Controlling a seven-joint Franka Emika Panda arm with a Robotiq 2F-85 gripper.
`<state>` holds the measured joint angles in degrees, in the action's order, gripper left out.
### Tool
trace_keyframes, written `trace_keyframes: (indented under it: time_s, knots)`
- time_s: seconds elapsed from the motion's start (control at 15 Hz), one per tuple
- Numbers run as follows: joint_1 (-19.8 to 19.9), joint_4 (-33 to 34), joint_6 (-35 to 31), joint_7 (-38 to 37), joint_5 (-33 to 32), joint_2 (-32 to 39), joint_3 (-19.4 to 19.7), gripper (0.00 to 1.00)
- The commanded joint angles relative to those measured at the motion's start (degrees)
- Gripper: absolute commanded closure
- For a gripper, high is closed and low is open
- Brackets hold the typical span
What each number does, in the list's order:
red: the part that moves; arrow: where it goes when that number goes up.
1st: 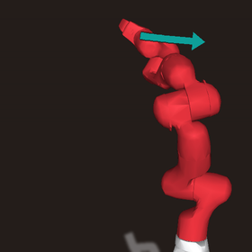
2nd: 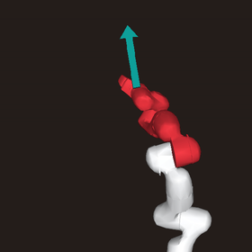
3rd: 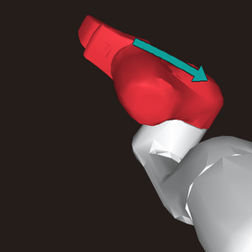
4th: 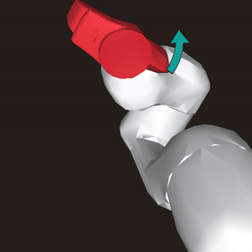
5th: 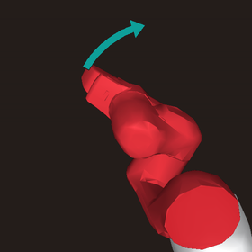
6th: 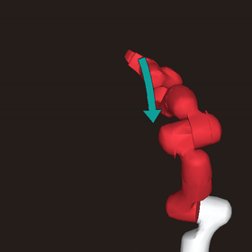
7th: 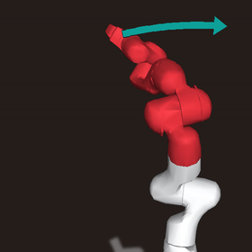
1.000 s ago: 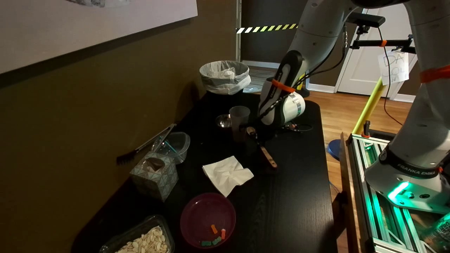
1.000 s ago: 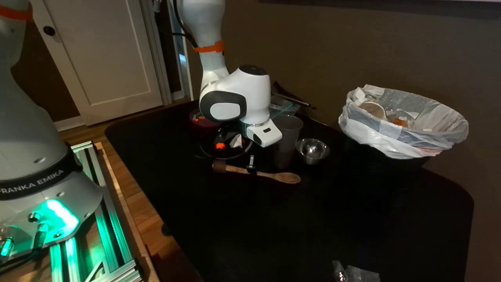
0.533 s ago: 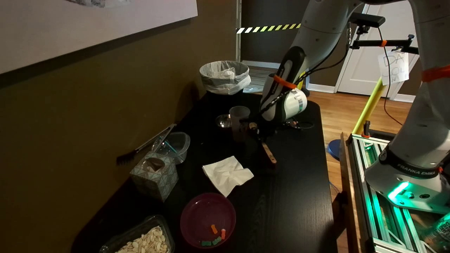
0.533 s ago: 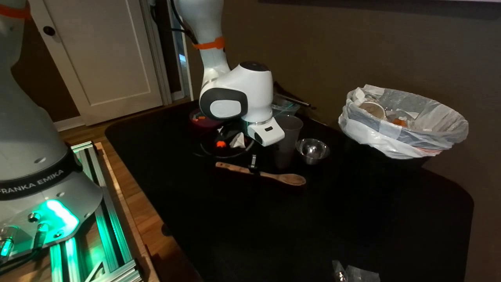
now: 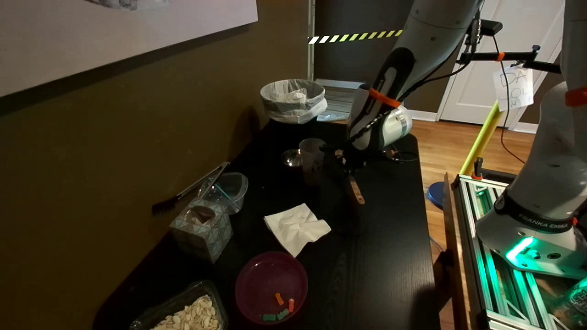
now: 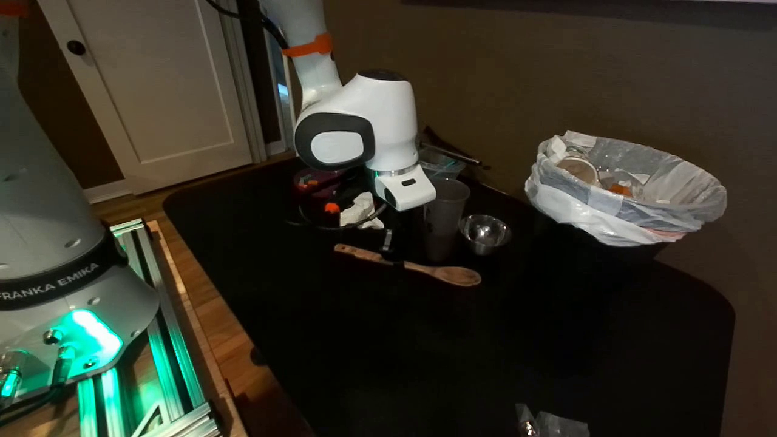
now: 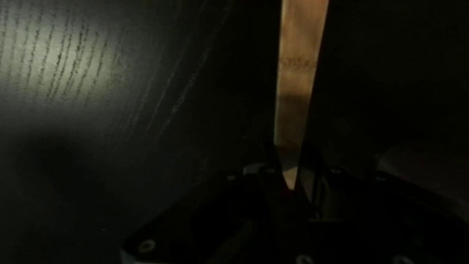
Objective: Put the wooden spoon on the cup
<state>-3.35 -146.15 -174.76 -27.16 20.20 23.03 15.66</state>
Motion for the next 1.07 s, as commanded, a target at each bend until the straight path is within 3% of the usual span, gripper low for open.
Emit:
trace_keyframes:
  time_s: [0.0,0.33,0.6,0.73,0.8,1.0]
  knots:
    - [-11.1,-4.3,4.0,-6.2,-4.1,-4.8,11.0,0.95]
    - [-28.5,-7.9,8.5,-12.9,-14.3,-11.7,26.2,0.95]
    - [-41.4,-6.5,16.6,-23.0,-30.2,-17.3,40.9,0.95]
    - [-44.6,-5.5,19.8,-27.9,-37.8,-20.2,45.2,0.95]
    - [-41.3,-5.3,16.4,-23.4,-31.7,-15.6,40.8,0.8]
    - [-43.3,-5.2,18.3,-25.8,-35.7,-18.7,43.9,0.8]
